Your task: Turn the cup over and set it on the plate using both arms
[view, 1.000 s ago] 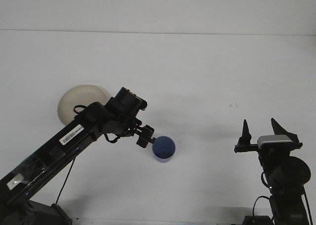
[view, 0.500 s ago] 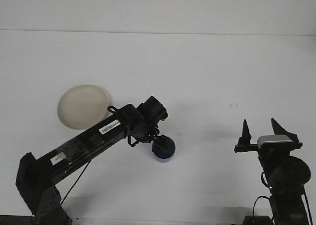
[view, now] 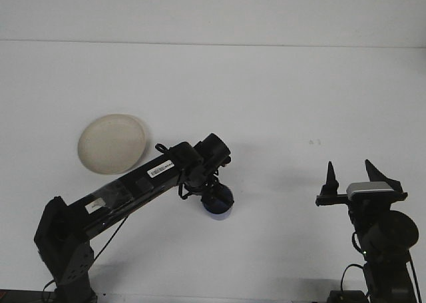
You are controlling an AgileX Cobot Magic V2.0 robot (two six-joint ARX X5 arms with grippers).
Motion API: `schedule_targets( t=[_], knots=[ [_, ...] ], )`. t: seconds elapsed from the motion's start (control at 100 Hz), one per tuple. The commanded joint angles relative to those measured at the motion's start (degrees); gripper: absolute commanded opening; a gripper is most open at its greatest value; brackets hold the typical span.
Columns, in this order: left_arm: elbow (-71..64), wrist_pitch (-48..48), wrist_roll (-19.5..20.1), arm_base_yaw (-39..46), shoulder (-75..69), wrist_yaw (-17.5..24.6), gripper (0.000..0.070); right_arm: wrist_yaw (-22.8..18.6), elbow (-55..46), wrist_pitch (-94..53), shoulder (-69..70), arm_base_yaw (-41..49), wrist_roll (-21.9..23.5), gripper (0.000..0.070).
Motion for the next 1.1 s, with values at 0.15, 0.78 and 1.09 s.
schedule_targets(
  t=[0.15, 0.78, 1.09],
  knots=[
    [2.84, -1.86, 0.79, -0.61, 1.16, 0.13, 0.0011, -0.02, 0.17, 0.52, 0.04, 0.13, 0.76, 0.0564],
    [19.19, -17.79, 7.04, 18.73, -7.80, -12.41, 0.0011, 0.00, 0.17, 0.52, 0.04, 0.13, 0.76, 0.0564],
    [19.15, -17.90, 7.26, 36.85, -7.15, -12.61, 0.0011, -0.02, 0.17, 0.52, 0.04, 0.13, 0.76, 0.0564]
  ],
)
